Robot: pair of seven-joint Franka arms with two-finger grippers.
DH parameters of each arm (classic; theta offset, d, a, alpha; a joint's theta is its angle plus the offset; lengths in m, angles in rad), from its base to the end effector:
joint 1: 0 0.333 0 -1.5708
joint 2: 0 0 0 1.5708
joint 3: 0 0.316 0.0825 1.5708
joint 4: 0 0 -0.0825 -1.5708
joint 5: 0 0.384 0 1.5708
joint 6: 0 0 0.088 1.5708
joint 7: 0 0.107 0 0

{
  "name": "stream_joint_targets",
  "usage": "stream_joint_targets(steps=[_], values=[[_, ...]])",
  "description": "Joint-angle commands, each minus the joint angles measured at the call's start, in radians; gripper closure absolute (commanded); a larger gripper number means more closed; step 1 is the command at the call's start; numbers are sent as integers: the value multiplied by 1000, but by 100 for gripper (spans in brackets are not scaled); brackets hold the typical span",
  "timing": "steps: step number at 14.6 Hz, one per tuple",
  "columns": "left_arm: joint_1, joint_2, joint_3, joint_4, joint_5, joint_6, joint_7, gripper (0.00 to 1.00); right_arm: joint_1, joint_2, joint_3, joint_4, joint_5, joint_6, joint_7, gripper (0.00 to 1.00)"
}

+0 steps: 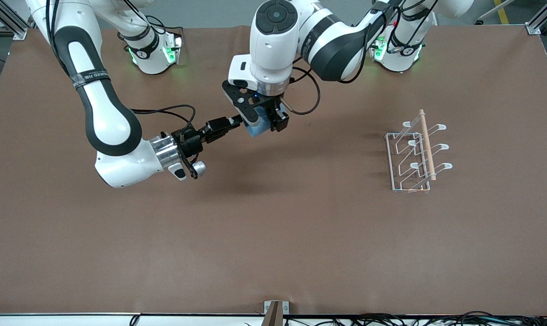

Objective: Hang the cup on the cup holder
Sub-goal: 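Grasp the cup rim with the left gripper from the right gripper, then carry the cup with the left gripper while the right gripper withdraws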

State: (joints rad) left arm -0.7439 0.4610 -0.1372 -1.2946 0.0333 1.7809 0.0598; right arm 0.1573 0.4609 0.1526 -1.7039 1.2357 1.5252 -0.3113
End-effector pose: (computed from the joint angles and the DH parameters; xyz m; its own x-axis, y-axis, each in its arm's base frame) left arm 0.4606 -0.5236 0.4873 0.5960 -0.8024 0.0309 -0.8030 -0.5954 0.0263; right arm 0.5704 0.2802 0.3660 0.8560 0.4283 -0.2897 -0.1685 -0.2986 -0.9394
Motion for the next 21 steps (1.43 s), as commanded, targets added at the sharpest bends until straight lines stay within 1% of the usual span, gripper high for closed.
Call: stream_joint_targets(steps=[1, 2, 4, 8, 10, 12, 13, 14, 15, 16, 17, 18, 21], values=[[-2, -31, 1, 6, 83, -139, 5, 78, -15, -7, -13, 12, -1, 21, 0, 0], [1, -39, 1, 6, 109, -179, 5, 78, -19, -8, -30, 6, -19, 53, 0, 0], [20, -51, -1, 6, 158, -244, 5, 78, -19, -21, -59, 4, -109, 82, 3, 0], [27, -50, 1, 4, 169, -255, 5, 78, -19, -67, -146, 4, -359, 141, 1, 0], [69, -50, 1, 4, 189, -258, 27, 78, -19, -90, -186, 6, -456, 142, 1, 0], [103, -51, 1, 4, 224, -291, 130, 78, -42, -107, -218, 18, -527, 142, 0, 0], [127, -51, 1, 4, 247, -310, 185, 78, -89, -104, -216, 59, -542, 130, -11, 0], [148, -51, -1, 4, 275, -322, 227, 78, -105, -104, -219, 82, -558, 113, -18, 0], [161, -50, 1, 4, 307, -348, 271, 78, -117, -105, -217, 111, -608, 101, -23, 0], [173, -48, 1, 3, 345, -374, 313, 78, -136, -104, -212, 159, -681, 84, -20, 0], [176, -44, 1, 1, 405, -406, 354, 78, -137, -104, -212, 196, -735, 73, -19, 0], [176, -41, 1, -6, 456, -434, 386, 79, -136, -107, -212, 223, -787, 70, -14, 0], [178, -22, 1, -29, 633, -506, 497, 81, -130, -134, -211, 288, -993, 64, 30, 0]])
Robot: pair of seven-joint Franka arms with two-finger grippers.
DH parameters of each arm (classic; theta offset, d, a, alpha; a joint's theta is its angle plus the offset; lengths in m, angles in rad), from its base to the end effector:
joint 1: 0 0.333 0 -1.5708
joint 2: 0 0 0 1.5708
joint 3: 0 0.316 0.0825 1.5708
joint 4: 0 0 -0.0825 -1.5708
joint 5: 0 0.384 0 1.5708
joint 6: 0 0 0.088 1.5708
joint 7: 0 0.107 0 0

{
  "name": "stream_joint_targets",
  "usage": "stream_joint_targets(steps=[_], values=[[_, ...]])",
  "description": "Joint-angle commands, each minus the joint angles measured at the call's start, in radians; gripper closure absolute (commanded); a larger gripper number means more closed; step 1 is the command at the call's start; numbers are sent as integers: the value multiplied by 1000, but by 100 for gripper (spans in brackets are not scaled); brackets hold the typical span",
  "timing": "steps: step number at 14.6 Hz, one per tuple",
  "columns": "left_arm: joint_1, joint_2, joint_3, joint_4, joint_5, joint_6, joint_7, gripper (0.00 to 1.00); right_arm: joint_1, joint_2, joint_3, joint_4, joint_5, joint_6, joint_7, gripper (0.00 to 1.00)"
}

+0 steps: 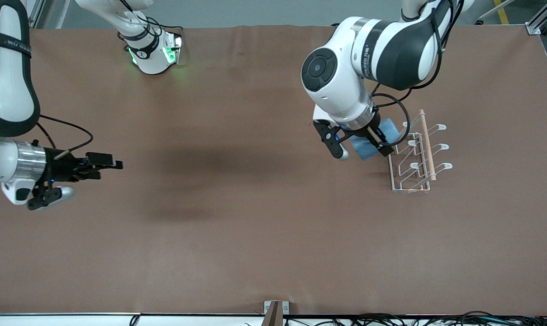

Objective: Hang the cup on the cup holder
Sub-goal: 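Carry the cup with the left gripper while the right gripper withdraws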

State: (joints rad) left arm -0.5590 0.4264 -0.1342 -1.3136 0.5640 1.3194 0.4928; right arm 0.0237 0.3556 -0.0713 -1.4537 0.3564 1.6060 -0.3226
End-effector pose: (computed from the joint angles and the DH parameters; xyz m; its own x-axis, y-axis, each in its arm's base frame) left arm 0.5430 -0.3427 0.4870 0.3998 -0.7284 -0.5564 -0.9166 -0.3155 -0.2457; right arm 0.6471 0.0118 0.4733 0.9659 0.2418 -0.0923 0.1934 -0.9112 -0.3638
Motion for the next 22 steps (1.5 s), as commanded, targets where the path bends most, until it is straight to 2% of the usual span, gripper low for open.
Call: stream_joint_targets(steps=[1, 4, 7, 8, 10, 12, 14, 16, 22], values=[[-7, 20, -2, -12, 163, -74, 105, 81, 7, -46, 18, 42, -155, -35, 75, 0], [-7, 34, -4, -56, 305, -124, 150, 83, 5, -75, 47, 94, -292, -78, 135, 0], [5, 41, -2, -111, 344, -161, 147, 85, -14, -73, 44, 145, -366, -81, 85, 0], [13, 41, -2, -134, 355, -161, 145, 85, -24, -73, 45, 153, -372, -81, 67, 0], [34, 49, -2, -189, 358, -170, 145, 88, -24, -73, 45, 208, -376, -188, 72, 0], [44, 57, -2, -211, 363, -169, 141, 91, -37, -69, 45, 245, -366, -186, 48, 0], [54, 124, -2, -214, 433, -174, 141, 93, -42, -72, 38, 253, -366, -193, 43, 0], [59, 152, -2, -231, 447, -177, 135, 94, -47, -84, 38, 250, -360, -260, 51, 2], [65, 241, -2, -245, 510, -175, 81, 94, -50, -132, 44, 219, -361, -213, 166, 0]])
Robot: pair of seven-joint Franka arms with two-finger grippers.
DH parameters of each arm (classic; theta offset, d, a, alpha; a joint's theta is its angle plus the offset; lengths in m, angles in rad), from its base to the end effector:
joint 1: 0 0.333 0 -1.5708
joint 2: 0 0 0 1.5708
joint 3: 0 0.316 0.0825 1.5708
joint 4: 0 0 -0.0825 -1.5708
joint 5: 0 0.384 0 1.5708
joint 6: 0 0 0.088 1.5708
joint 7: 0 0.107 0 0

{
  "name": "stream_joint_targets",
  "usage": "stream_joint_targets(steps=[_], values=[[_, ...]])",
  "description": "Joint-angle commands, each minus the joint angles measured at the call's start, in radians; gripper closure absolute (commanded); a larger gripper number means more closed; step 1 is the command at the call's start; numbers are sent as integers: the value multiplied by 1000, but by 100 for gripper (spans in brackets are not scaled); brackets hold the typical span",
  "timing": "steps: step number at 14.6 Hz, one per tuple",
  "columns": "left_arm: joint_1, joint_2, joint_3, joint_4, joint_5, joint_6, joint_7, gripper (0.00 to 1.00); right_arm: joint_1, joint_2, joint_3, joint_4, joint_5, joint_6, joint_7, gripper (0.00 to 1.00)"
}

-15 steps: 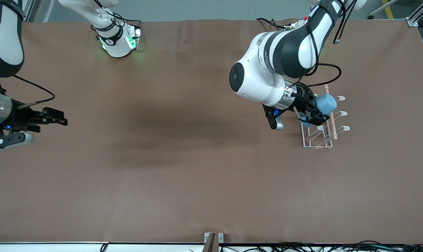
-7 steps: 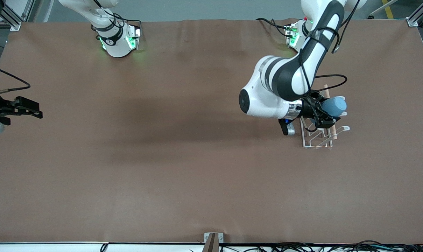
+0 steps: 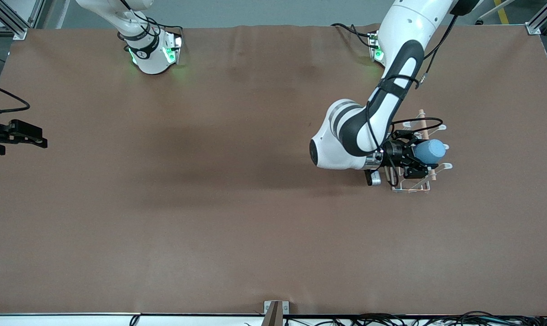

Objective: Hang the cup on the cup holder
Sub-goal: 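Carry the cup with the left gripper while the right gripper withdraws, then lower the cup onto the holder hooks with the left gripper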

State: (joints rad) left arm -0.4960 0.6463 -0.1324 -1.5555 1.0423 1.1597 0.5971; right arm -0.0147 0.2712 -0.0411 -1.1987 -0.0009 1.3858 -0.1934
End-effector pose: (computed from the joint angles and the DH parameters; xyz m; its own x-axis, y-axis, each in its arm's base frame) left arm 0.5630 -0.2506 0.2925 0.1480 -0.1933 -0.9699 -0.9877 -0.0782 -0.1352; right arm 0.6158 -0.0304 0.6222 0.9869 0.1378 -0.0845 0.1379 -0.9904 -0.0044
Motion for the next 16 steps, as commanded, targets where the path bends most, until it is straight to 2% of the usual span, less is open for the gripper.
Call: stream_joint_targets(steps=[1, 3, 7, 9, 10, 12, 13, 14, 15, 16], values=[[2, 33, -4, -8, 41, -17, -31, 94, -11, -58, 13, -47, -2, 7, 41, 0], [8, 70, -4, -8, 53, -15, -54, 94, -10, -108, 12, -109, -4, 48, 80, 0], [22, 93, -6, -31, 73, -3, -97, 94, -8, -252, 12, -333, -4, 177, 134, 0], [31, 107, -6, -31, 88, 9, -129, 89, -7, -303, 13, -418, -5, 226, 134, 0], [30, 119, -6, -31, 88, 17, -160, 84, -8, -302, 13, -421, -5, 228, 132, 0], [28, 133, -9, -29, 78, 18, -232, 70, -10, -299, 13, -417, -14, 228, 130, 0], [25, 136, -12, -29, 74, 18, -249, 53, -11, -297, 13, -414, -16, 228, 130, 0], [25, 142, -15, -28, 74, 18, -263, 22, -13, -296, 13, -407, -16, 228, 132, 0], [25, 144, -16, -28, 73, 18, -276, 0, -14, -296, 13, -407, -16, 226, 134, 0], [24, 144, -16, -29, 73, 18, -292, 0, -14, -297, 13, -407, -16, 226, 134, 0]])
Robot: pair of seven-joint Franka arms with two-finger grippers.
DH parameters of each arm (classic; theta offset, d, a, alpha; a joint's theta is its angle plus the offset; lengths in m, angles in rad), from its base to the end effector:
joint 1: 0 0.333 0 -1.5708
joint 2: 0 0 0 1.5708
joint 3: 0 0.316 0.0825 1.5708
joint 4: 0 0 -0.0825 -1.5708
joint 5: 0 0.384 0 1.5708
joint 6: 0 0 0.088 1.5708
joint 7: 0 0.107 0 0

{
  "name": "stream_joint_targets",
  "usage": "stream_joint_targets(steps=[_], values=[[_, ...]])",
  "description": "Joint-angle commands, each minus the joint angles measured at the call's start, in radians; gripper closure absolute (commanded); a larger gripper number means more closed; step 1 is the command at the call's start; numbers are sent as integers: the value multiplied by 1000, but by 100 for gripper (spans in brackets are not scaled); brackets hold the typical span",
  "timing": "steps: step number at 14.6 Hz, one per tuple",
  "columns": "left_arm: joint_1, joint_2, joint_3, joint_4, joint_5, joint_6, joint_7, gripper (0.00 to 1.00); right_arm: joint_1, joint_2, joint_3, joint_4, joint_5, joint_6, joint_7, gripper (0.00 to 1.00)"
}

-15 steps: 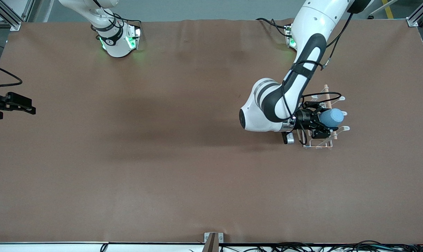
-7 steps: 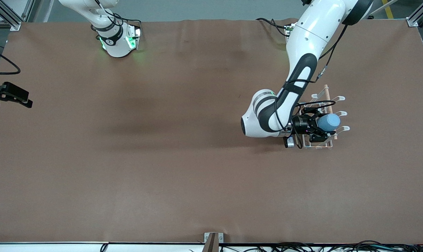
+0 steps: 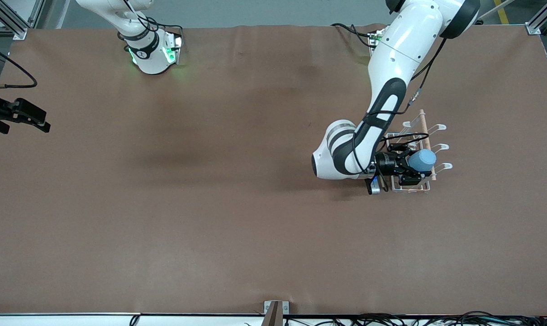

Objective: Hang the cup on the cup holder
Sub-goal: 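Lower the cup onto the holder hooks with the left gripper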

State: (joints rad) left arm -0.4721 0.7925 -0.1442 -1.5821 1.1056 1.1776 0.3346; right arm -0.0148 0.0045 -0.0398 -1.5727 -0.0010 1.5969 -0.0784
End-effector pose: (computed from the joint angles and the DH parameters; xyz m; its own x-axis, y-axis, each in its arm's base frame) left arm 0.5565 -0.2343 0.1982 0.2797 -0.0871 -0.9561 -0.9596 -0.0554 -0.2757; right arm 0.5577 -0.0305 0.6234 0.9995 0.0238 0.0195 0.0238 -0.9997 0.0027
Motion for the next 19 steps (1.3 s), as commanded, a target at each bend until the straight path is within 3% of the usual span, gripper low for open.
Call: stream_joint_targets(steps=[1, 4, 7, 11, 15, 19], values=[[1, -4, -5, 1, 10, 2, -29, 0, -16, -31, 12, -35, -16, 12, 20, 0], [1, -24, -9, 16, -4, 0, -40, 0, -17, -31, 9, -38, -16, 14, 19, 0], [6, -102, -26, 65, -110, 0, -150, 0, -16, -31, 9, -43, -16, 17, 19, 0], [33, -174, -26, 235, -330, 8, -284, 0, -16, -31, 12, -43, -17, 14, 26, 0], [128, -314, -28, 280, -536, 92, -422, 0, -14, -29, 12, -41, -19, 14, 25, 0], [266, -429, -29, 310, -696, 154, -431, 0, -16, -29, 11, -38, -19, 12, 25, 0]])
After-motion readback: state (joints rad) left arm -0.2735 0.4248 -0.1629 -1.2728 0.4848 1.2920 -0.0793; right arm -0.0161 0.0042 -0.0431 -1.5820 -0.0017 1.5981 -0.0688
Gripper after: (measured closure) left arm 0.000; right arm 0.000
